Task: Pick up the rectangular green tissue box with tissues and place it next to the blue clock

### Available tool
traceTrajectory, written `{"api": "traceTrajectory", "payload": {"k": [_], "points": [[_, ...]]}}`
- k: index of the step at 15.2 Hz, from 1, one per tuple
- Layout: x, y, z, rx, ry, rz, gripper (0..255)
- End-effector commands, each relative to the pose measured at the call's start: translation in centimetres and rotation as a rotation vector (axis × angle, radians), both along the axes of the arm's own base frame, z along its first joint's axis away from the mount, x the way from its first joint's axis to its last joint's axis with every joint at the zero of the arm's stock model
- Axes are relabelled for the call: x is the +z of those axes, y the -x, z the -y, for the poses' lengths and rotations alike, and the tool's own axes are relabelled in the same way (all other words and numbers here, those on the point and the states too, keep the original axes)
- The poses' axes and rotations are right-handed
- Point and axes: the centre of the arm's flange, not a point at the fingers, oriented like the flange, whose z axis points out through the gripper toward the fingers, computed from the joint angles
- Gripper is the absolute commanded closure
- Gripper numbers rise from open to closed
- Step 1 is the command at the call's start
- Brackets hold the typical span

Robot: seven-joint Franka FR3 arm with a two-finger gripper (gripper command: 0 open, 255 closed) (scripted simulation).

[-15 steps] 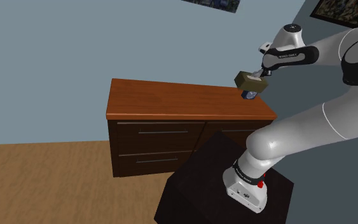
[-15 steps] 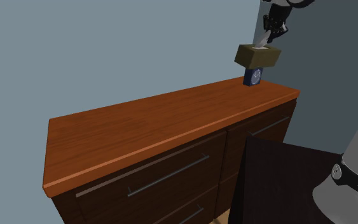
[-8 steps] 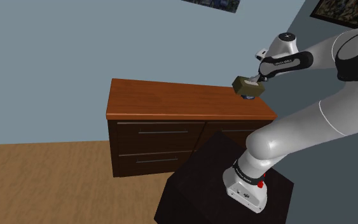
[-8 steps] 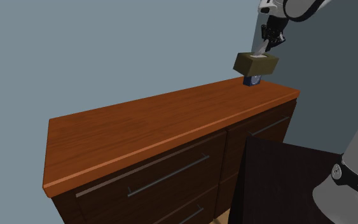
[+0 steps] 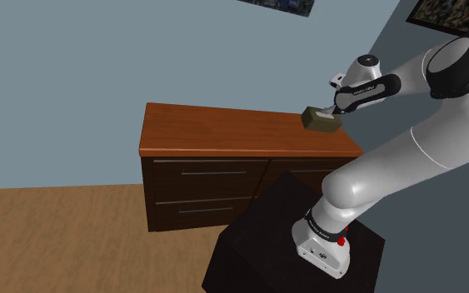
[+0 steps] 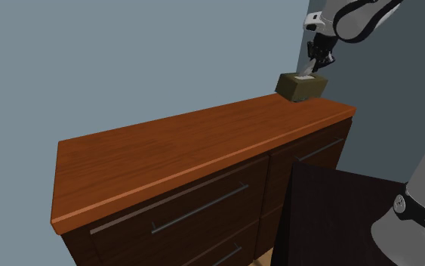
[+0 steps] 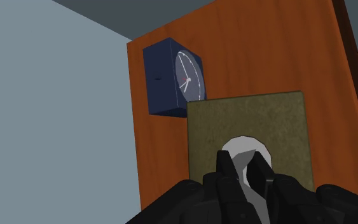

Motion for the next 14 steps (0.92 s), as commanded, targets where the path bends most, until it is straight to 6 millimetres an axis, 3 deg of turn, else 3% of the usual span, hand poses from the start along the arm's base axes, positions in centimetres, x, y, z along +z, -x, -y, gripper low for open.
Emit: {"api": "traceTrajectory", "payload": {"k": [1, 10, 14], "points": [[-1.0, 0.1, 0.0, 0.000, 0.000, 0.001, 255], [-5.9, 0.1, 0.0, 0.000, 0.000, 0.001, 255], [-5.9, 0.1, 0.0, 0.000, 0.000, 0.001, 255]]}}
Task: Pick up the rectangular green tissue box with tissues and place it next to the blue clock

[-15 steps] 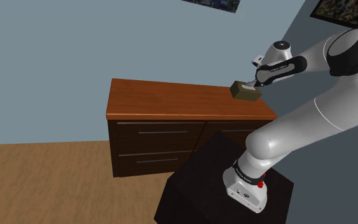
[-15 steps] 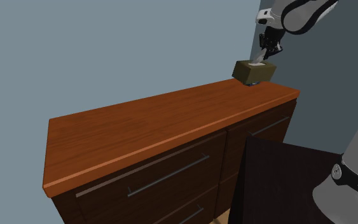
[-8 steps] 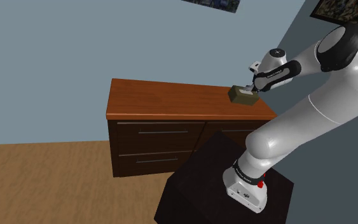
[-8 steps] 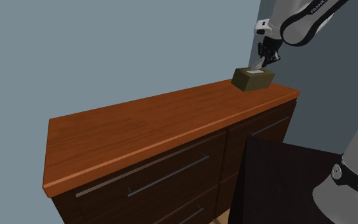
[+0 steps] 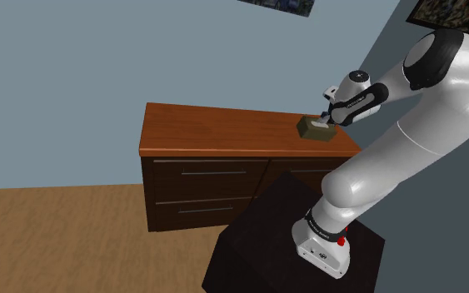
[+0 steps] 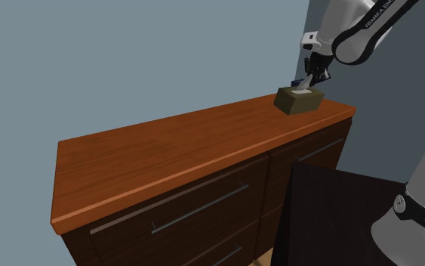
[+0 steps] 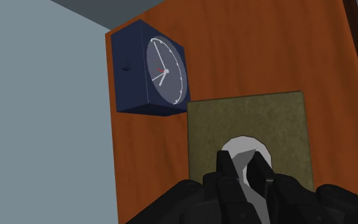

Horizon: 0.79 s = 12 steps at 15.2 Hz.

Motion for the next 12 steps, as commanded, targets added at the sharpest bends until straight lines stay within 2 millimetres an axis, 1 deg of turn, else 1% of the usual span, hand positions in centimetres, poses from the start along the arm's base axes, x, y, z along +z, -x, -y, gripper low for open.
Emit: {"api": "traceTrajectory", "payload": {"k": [1, 4, 5, 10, 12], "points": [[0.0, 0.0, 0.0, 0.000, 0.000, 0.000, 255], [0.0, 0.0, 0.0, 0.000, 0.000, 0.000, 255], [0.0, 0.0, 0.0, 0.000, 0.000, 0.000, 0], [0.0, 0.0, 0.0, 0.000, 0.000, 0.000, 0], [2.2, 0.2, -1.4, 0.000, 0.000, 0.000, 0]]}}
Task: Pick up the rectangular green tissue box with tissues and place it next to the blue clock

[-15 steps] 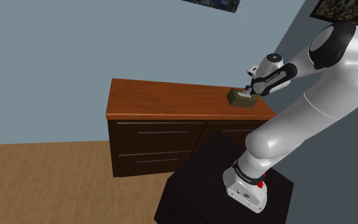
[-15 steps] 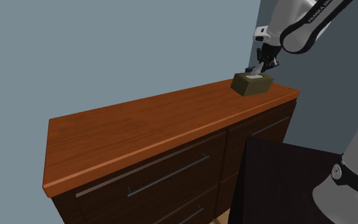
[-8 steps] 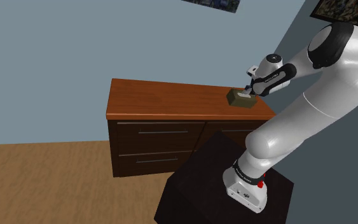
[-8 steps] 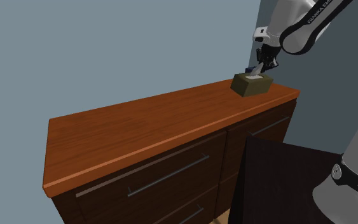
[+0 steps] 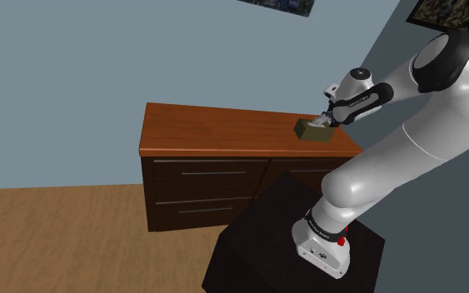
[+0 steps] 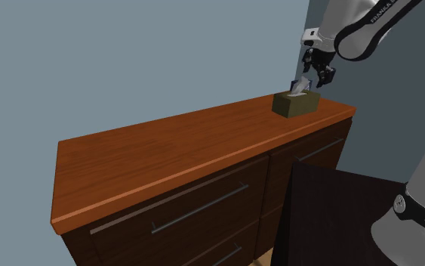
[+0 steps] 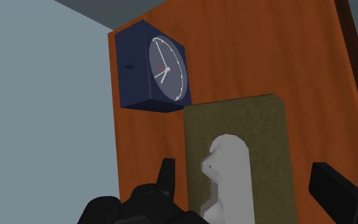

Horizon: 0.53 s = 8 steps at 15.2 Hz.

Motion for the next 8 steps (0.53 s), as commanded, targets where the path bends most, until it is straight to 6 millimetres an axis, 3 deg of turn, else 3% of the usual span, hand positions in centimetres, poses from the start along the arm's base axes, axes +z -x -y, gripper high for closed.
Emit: {"api": "traceTrajectory", "payload": {"k": [1, 2, 8], "points": [[2.10, 0.30, -1.24, -0.001, 0.001, -0.001, 0], [2.97, 0.39, -1.80, -0.001, 0.001, -0.001, 0], [2.97, 0.39, -1.80, -0.001, 0.001, -0.001, 0]]}}
